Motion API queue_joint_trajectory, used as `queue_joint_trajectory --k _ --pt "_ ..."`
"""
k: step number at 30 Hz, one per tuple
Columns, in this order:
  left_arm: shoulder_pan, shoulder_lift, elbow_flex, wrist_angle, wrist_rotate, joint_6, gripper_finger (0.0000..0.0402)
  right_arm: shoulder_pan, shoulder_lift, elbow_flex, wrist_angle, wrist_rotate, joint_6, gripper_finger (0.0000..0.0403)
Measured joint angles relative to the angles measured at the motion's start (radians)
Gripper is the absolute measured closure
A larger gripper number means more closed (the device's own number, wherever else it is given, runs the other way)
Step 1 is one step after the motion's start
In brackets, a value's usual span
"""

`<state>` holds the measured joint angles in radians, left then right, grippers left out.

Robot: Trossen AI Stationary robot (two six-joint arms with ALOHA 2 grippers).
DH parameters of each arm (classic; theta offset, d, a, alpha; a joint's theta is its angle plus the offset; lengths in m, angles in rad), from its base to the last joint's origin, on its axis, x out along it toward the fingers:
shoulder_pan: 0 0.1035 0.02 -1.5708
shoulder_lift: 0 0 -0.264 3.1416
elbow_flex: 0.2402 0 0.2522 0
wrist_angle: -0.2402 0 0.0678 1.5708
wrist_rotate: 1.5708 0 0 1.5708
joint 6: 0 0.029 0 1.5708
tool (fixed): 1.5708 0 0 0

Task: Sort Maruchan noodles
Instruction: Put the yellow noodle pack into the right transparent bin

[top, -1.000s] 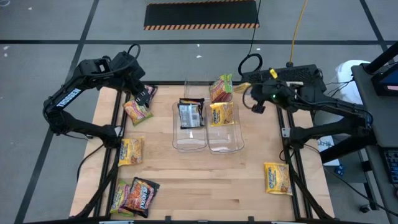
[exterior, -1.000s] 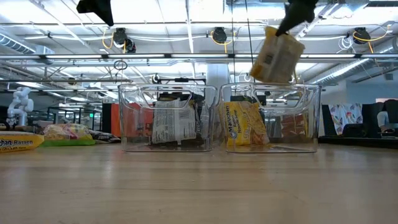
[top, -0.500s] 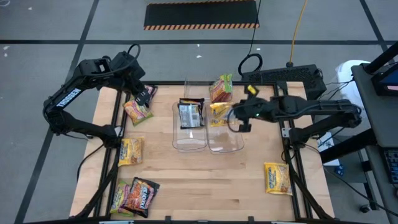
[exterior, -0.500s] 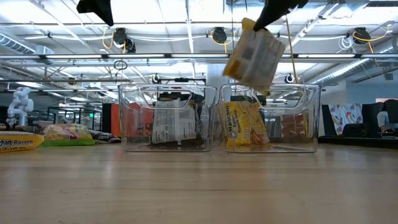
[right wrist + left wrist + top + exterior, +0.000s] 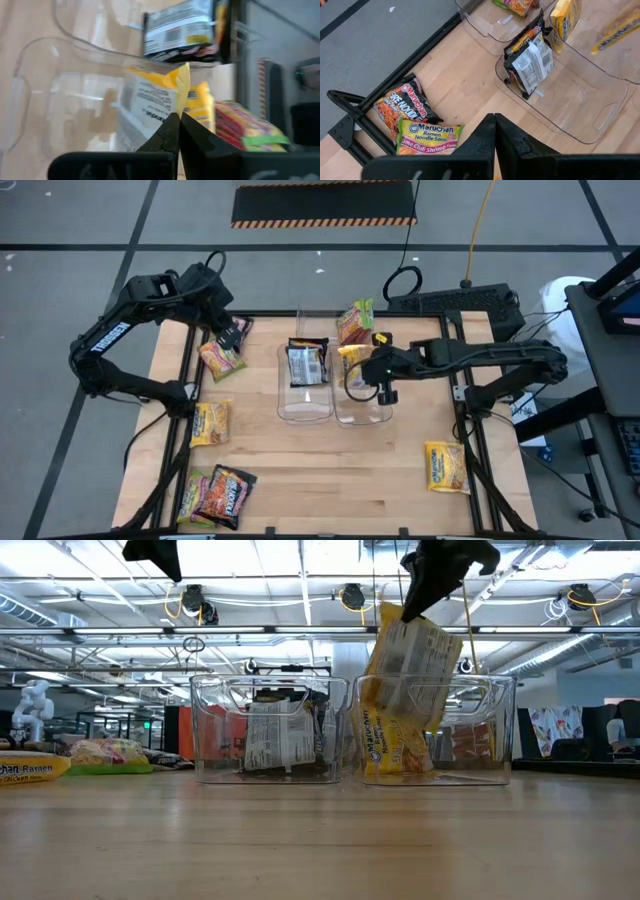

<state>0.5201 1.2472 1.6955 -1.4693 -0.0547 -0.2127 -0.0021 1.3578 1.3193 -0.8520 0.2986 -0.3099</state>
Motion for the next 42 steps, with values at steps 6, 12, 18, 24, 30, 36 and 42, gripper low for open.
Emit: queue_joint_trajectory --k 6,12,18,24,30,36,42 --pt "-0.007 0.0 0.0 -0.001 0.0 0.0 0.0394 -0.03 0.032 0.0 0.009 -0.043 -0.029 0.0403" --pt "-0.021 0.0 0.0 -0.004 0.001 -0.003 0.0394 -0.087 0.057 0.0 0.0 -0.119 -0.079 0.0403" --pt "-0.039 0.0 0.0 -0.01 0.001 -0.021 0.0394 -0.149 0.102 0.0 -0.004 -0.171 -0.159 0.0403" --pt "-0.058 0.0 0.0 -0.018 0.001 -0.036 0.0394 -0.202 0.148 0.0 -0.001 -0.227 -0.233 0.0403" --pt "-0.071 0.0 0.0 -0.023 0.001 -0.056 0.0394 -0.252 0.167 -0.001 0.021 -0.282 -0.309 0.0403" --pt "-0.077 0.0 0.0 -0.023 0.002 -0.063 0.0394 -0.305 0.178 -0.001 0.076 -0.319 -0.394 0.0403" --pt "-0.077 0.0 0.0 -0.023 0.002 -0.079 0.0394 -0.36 0.2 -0.003 0.095 -0.38 -0.438 0.0403"
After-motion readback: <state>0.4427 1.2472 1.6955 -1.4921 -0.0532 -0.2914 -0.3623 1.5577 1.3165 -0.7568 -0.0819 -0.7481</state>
